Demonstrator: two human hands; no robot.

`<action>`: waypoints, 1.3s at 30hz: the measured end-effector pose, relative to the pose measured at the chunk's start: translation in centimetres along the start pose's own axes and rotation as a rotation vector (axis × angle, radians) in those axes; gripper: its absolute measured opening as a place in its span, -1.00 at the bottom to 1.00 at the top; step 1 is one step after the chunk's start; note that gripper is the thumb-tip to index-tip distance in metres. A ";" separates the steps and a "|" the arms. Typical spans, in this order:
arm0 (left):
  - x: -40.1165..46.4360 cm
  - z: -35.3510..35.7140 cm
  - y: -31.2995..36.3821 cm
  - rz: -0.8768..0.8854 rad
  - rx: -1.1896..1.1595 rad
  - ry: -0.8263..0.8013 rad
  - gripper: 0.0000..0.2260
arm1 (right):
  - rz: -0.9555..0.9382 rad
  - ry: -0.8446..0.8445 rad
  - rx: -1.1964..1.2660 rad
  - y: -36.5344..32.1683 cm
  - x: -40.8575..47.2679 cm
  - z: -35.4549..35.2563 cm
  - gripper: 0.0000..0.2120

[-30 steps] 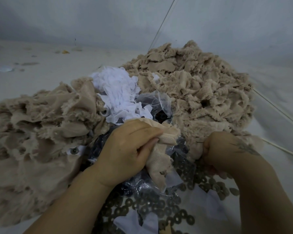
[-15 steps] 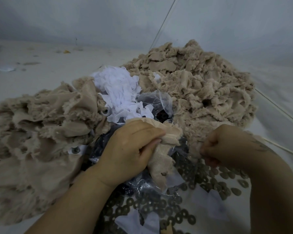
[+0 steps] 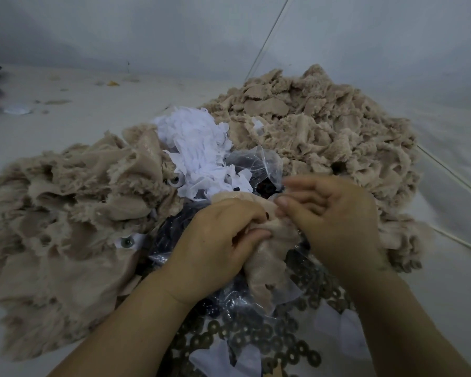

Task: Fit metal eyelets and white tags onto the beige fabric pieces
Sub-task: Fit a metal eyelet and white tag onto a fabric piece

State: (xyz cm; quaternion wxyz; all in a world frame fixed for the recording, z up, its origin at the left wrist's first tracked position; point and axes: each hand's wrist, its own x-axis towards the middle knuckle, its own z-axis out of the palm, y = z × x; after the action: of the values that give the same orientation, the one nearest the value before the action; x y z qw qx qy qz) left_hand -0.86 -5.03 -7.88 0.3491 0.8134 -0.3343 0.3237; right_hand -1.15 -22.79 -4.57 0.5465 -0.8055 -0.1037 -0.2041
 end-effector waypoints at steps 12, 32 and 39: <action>0.1 -0.1 0.2 -0.087 0.034 0.143 -0.84 | -0.184 -0.080 -0.018 1.1 -0.5 1.1 -0.80; 0.5 -0.3 0.6 -0.242 -0.196 0.186 -0.85 | -0.434 -0.071 -0.132 1.6 -0.1 1.0 -0.82; 0.5 -0.4 0.3 -0.175 -0.102 0.052 -0.82 | -0.529 -0.127 -0.153 1.6 0.0 0.7 -0.78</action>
State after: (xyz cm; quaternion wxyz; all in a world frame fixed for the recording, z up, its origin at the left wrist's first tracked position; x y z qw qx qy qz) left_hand -0.92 -5.01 -7.18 0.4256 0.8119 -0.2689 0.2955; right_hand -0.39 -22.80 -6.15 0.4045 -0.8005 -0.3285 -0.2960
